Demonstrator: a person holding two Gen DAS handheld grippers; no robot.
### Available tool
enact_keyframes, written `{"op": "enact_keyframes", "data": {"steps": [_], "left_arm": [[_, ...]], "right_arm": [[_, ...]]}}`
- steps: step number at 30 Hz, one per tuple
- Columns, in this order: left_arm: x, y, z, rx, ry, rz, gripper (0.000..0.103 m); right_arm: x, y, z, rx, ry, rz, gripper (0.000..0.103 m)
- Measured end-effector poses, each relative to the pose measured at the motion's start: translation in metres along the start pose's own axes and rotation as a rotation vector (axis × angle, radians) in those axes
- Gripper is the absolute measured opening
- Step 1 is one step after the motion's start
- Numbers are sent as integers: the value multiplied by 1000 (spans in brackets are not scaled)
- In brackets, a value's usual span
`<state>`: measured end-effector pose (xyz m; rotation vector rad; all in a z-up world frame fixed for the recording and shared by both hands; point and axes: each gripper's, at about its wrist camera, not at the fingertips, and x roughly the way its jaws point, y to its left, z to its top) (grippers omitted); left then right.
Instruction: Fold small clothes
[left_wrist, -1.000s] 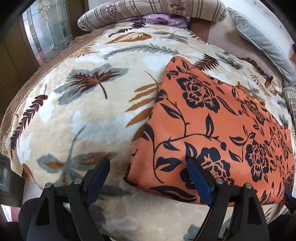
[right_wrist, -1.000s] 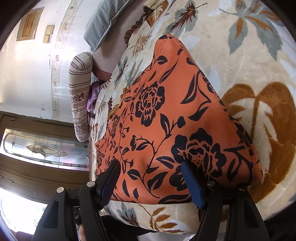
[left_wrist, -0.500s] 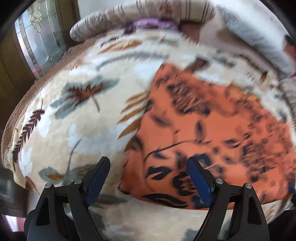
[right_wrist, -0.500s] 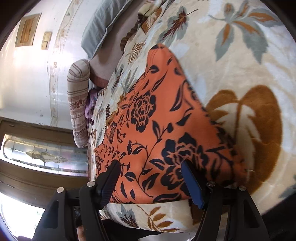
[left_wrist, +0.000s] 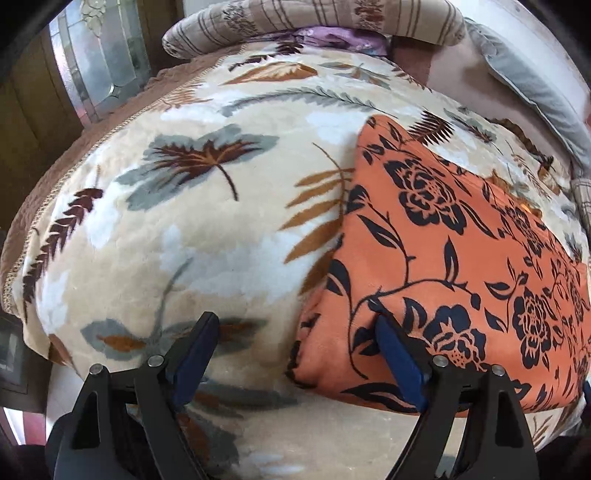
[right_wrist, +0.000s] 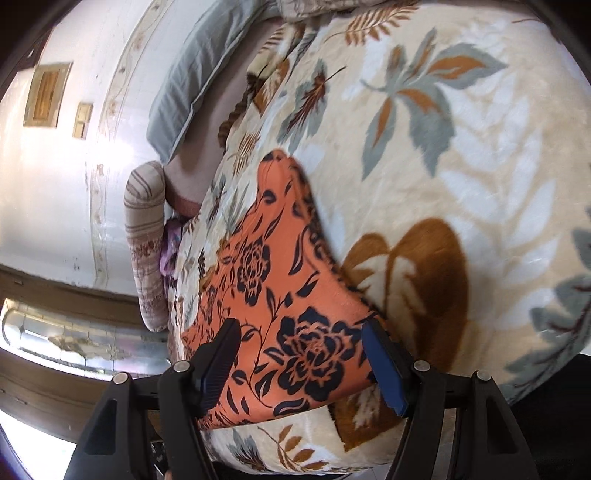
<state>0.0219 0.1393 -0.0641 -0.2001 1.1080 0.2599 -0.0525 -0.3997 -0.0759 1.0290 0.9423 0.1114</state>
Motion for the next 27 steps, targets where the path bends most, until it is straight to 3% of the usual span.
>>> {"op": "enact_keyframes", "data": {"steps": [3,7,15,27], "left_arm": [[-11,-4,1,5,-39,19,87],[-28,-21,2,44,-93,7,87],[-43,-58,3,113,-111,-42,87],[-50,-72,2,143,-116,-53,87]], "right_arm": [[-11,1,-1,-9,-23,-44,72],[-19,-2,-13,27,-22,-40,72],[20,-2,-41,55,106,-3,73],[33,-3,-24,137,62,15,74]]}}
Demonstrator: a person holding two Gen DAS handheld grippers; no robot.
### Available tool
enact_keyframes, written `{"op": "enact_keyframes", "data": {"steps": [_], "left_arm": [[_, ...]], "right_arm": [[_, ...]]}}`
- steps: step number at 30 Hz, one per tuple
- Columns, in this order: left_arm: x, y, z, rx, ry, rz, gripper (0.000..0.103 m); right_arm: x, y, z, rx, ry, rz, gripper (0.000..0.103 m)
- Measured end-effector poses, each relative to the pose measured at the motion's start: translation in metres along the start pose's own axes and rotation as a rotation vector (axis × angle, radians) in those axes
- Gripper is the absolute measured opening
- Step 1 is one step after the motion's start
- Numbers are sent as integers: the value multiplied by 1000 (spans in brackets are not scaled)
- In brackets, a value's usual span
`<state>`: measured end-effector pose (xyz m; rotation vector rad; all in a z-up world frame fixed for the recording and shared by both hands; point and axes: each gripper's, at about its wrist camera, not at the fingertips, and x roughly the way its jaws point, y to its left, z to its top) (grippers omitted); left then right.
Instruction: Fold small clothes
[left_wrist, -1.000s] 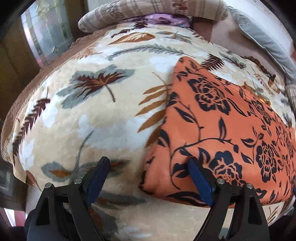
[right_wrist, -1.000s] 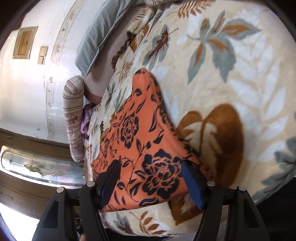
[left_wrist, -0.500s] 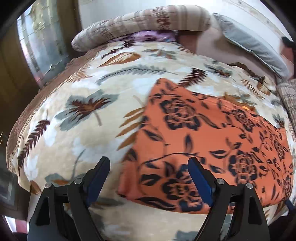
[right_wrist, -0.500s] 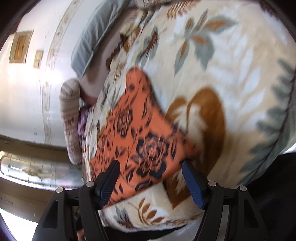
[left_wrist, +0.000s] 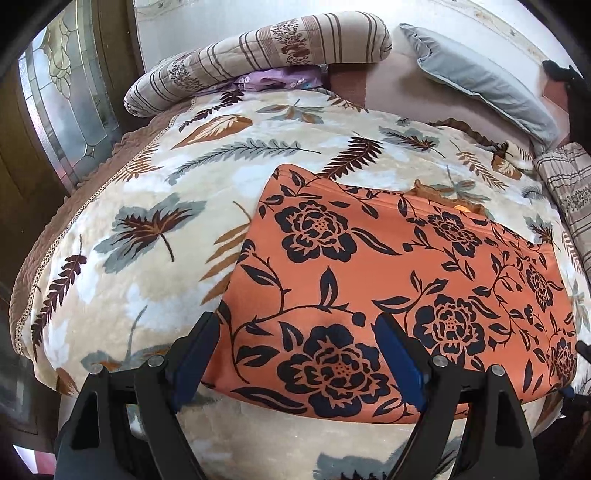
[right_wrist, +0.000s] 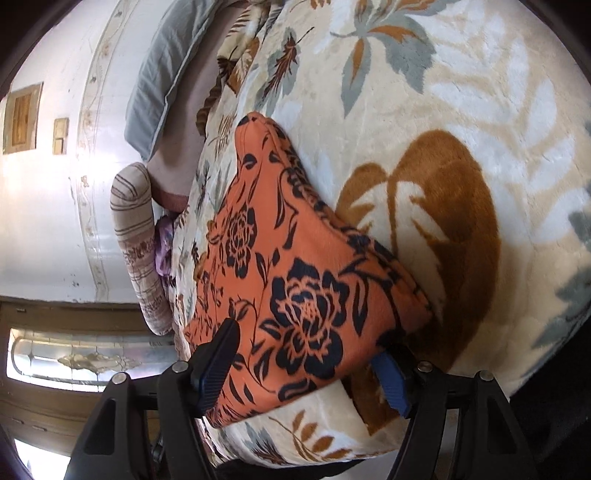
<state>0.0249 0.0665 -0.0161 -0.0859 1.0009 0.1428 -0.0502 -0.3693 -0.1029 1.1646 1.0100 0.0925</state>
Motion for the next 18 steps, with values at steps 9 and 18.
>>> {"op": "enact_keyframes", "data": {"steps": [9,18], "left_arm": [[-3,-12,7,-3,-11,-31,87],[16,-57,7,96,18,-51,87]], "right_arm": [[3,15,11,-24,-65,24,74],[4,26,9,-124,-94,-12,69]]}}
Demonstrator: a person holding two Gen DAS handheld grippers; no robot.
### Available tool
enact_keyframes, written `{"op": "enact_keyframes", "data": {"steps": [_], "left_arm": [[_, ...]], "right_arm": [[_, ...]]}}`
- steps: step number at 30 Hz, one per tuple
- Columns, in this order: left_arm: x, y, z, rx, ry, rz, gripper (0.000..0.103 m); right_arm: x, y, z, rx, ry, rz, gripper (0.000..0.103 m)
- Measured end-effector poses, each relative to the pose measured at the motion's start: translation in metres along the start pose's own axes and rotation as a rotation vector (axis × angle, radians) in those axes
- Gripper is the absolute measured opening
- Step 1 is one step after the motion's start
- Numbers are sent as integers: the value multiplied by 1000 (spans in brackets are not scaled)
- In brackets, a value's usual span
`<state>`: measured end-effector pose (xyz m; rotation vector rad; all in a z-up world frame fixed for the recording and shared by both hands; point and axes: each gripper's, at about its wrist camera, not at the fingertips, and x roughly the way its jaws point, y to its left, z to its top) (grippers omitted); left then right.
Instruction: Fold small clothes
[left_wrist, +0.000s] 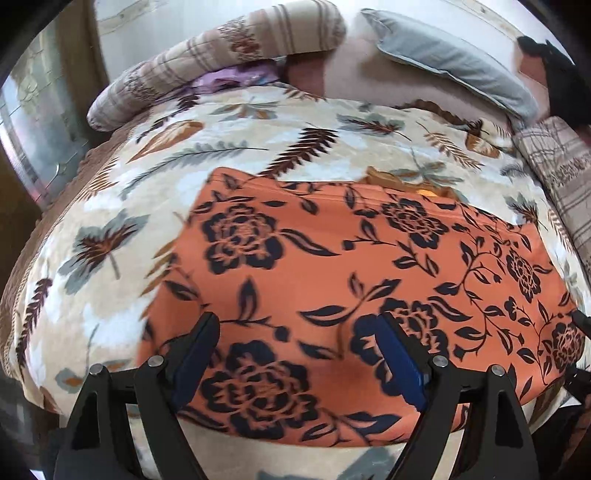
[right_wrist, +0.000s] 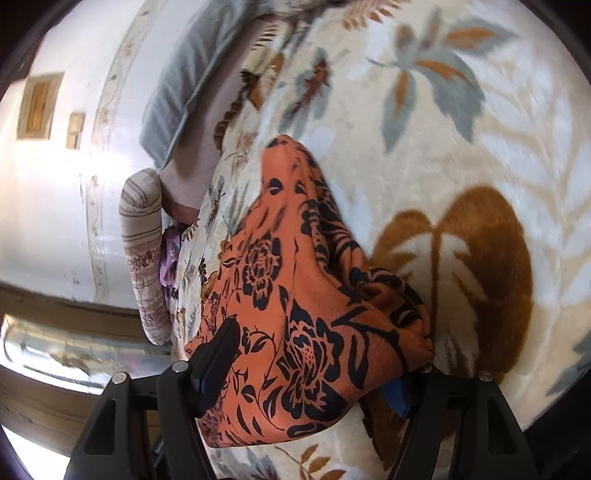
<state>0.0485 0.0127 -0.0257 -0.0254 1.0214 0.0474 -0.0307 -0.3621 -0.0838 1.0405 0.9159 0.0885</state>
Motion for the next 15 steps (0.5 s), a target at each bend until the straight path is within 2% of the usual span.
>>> {"op": "enact_keyframes", "data": {"steps": [2,5,15], "left_arm": [[11,-8,-1,23,22,12,87],[29,-15,-6,43,79,21,87],[29,-13,-6,29,80,5,87]], "right_arm": [[3,1,0,-16,9,-21,69],[8,-6,0,28,17,-27,69],[12,-4,0,10,22,-46,70]]}}
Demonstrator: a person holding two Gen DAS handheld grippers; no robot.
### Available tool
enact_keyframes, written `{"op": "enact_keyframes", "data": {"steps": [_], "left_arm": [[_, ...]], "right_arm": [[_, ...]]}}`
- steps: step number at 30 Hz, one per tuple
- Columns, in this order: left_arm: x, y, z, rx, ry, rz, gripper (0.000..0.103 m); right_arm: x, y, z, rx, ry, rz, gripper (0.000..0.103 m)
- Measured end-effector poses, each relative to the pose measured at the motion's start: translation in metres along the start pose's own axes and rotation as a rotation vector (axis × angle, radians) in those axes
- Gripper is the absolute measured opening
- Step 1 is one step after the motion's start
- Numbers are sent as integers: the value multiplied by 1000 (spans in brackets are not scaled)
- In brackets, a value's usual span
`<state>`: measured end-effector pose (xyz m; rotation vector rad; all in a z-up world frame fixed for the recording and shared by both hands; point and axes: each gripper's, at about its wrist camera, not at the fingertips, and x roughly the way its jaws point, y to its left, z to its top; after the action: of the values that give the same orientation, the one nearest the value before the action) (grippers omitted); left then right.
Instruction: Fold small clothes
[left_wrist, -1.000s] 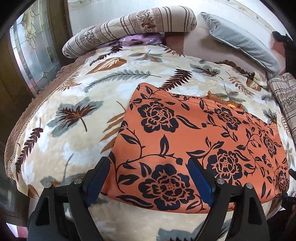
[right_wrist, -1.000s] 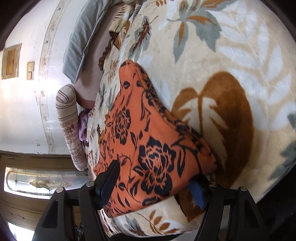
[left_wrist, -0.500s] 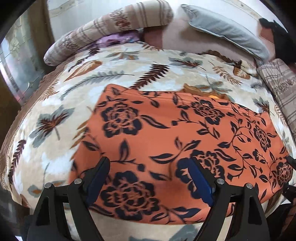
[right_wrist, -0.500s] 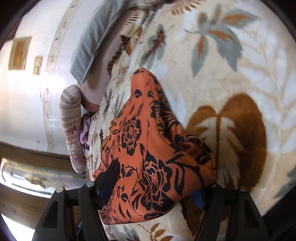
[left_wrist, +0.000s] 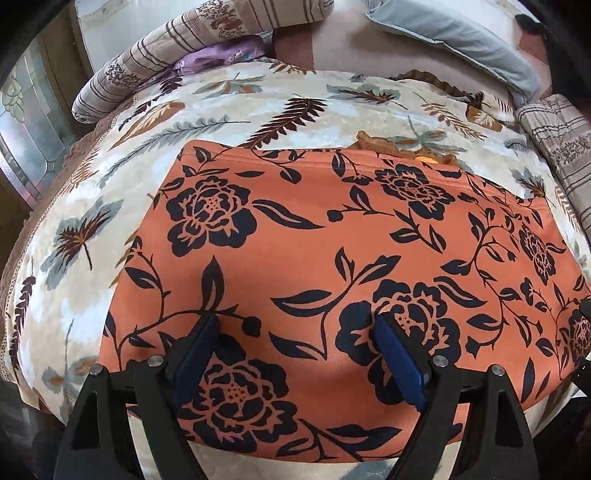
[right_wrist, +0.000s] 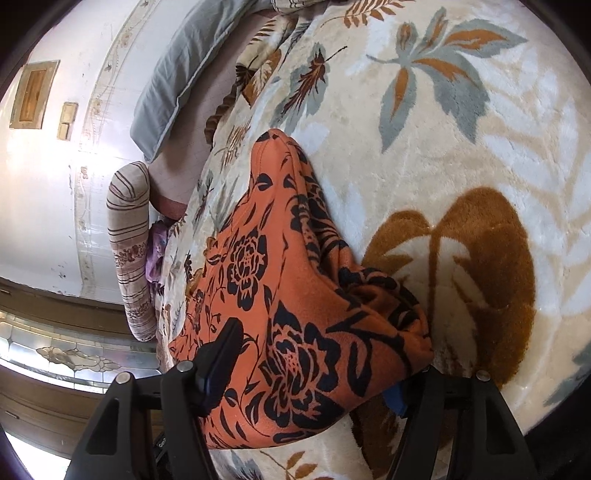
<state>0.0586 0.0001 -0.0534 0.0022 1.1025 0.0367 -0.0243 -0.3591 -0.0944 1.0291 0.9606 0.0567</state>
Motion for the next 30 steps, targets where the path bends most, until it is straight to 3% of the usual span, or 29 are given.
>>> {"op": "enact_keyframes", "data": {"steps": [8,12,17,19,24,25,26,30], "left_arm": [[-12,1,-1,-4,-10,-22,87],[-48,-5,0,-18,-58,-74,87],[-93,-30,-5,40,-174,-154,87],[-82,-39,-7,60,-178,-123,87],[-14,-33,-11,64,-36,28,87],[-1,-32,-13,80,3,38,88],[1,-29,-16,74,-21,24,90],[-5,-29,-12,67,-19,19,91]], "right_arm": [[1,9,-2,-53,0,-43,66],[2,7,-1,-74,-3,-76,53],[1,2,-1,-59,-17,-64,52],[0,-2,-1,-32,-19,-41,53],[0,-5,0,-21,-14,-23,53],[0,-4,0,-34,-12,-32,53],[1,-2,0,-45,-10,-39,53],[3,6,-2,-114,-7,-108,34]]}}
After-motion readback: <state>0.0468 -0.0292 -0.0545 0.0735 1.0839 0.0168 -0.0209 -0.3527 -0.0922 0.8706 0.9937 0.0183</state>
